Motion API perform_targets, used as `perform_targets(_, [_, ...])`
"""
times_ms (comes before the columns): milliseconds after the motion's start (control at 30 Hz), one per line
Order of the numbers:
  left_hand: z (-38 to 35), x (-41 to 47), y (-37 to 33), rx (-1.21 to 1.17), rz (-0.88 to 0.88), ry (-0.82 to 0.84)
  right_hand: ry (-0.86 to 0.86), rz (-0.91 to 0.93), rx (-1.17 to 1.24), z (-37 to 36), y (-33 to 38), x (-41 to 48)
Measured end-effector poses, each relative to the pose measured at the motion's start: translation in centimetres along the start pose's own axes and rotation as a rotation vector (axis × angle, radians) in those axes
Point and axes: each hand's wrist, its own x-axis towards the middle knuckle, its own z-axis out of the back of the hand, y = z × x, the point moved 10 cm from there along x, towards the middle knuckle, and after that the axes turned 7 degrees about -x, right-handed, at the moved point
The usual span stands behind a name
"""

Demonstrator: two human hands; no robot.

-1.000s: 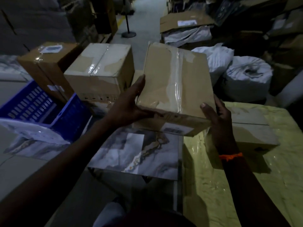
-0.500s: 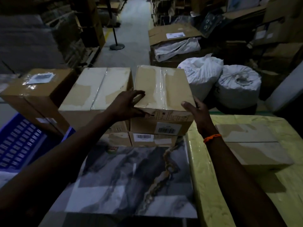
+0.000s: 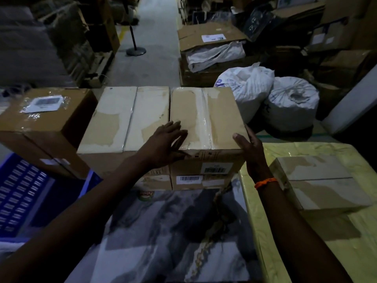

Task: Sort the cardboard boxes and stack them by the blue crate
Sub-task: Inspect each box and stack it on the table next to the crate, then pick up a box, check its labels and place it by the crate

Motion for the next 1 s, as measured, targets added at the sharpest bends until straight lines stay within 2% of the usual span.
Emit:
perform_targets(133, [0.1,-0.3,0.8,-0.031,-0.030,0.012,-0.122,0.034,0.016,0.1,0.6,0.3])
perform_targets(233, [-0.1,-0.3,1.1,-0.026,-0.027,0.007,-0.141,0.049,0.008,-0.1,0.6,0.5])
perform_targets(333, [-0.1,-0.6,0.4,0.000,-0.100,-0.016,-0.157,0.043,-0.015,0.2,0.2,0.5])
perform_targets(467, [-0.1,-1.0,-0.2,0.073,-0.145,-0.068,-0.158,-0.037,-0.026,0.5,-1.2,-0.2])
perform_targets(533, [-0.5,-1.7,-2.4,0.126,-0.249,-0.145,-0.131,-0.055,-0.076,0.6,-1.9,-1.6])
perform_targets(633, [-2.6,-3.1,-8.0,0.014,-0.485,-0.254,-0.161,-0.124,-0.097,2.3,-4.8,-4.5])
perform_targets(700, [-5.6,-3.3,-11.5,-0.107,-0.600,-0.242,-0.239,-0.117,-0.300,5.4,-7.2,-6.7])
perform_targets(767, [-9.7,-2.7,-14.1,-0.204,-0.625,-0.151,-0.277,-0.083,-0.599,9.5,-10.0,-8.2])
perform_targets(867, [-16.2,-0.6,-17.0,-0.152,-0.591,0.004,-0.298,-0.119,-1.033,16.1,-14.1,-9.0])
perform_targets(1000, [-24.7,2.7,-18.8,-0.122,-0.456,0.260,-0.197,-0.256,-1.339,23.0,-20.1,-8.7])
